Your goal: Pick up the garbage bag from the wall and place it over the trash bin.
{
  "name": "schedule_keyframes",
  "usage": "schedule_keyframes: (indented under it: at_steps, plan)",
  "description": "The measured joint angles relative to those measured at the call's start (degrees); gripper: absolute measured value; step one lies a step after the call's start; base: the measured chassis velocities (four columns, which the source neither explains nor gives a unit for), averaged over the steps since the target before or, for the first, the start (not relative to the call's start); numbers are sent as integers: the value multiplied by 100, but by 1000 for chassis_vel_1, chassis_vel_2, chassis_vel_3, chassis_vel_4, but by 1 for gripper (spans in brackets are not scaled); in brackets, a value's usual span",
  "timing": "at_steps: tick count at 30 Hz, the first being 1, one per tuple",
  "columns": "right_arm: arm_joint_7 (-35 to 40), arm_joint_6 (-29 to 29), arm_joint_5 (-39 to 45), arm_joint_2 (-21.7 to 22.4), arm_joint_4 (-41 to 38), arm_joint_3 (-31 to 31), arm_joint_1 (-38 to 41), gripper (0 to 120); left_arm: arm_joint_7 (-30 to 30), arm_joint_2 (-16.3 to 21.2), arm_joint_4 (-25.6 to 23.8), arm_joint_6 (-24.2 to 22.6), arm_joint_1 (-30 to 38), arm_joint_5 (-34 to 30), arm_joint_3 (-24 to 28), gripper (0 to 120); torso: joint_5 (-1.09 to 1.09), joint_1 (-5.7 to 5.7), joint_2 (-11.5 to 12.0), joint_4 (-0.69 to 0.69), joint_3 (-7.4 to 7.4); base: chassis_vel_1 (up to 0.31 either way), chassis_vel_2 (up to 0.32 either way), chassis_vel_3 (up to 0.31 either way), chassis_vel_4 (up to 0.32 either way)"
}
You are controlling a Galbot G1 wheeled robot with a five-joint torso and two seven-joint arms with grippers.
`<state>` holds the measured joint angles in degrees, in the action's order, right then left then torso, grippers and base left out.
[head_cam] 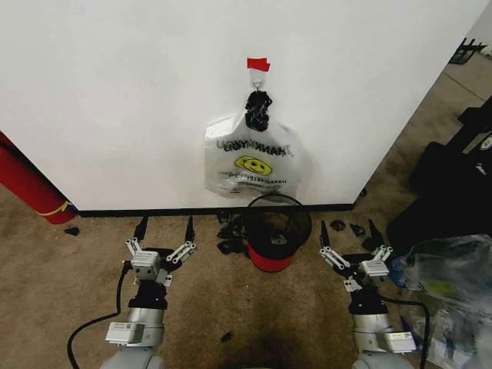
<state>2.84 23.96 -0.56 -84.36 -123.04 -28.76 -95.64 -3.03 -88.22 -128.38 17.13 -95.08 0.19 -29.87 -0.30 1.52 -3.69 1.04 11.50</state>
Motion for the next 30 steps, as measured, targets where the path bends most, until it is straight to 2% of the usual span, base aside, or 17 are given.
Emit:
schedule_keyframes:
  at_steps: [30]
  plan:
    - [-51,293,-16,-122,-9,-8,-97,100,1,71,27,228,-79,29,-20,100,0,0,0,0,0,0,0,0,0]
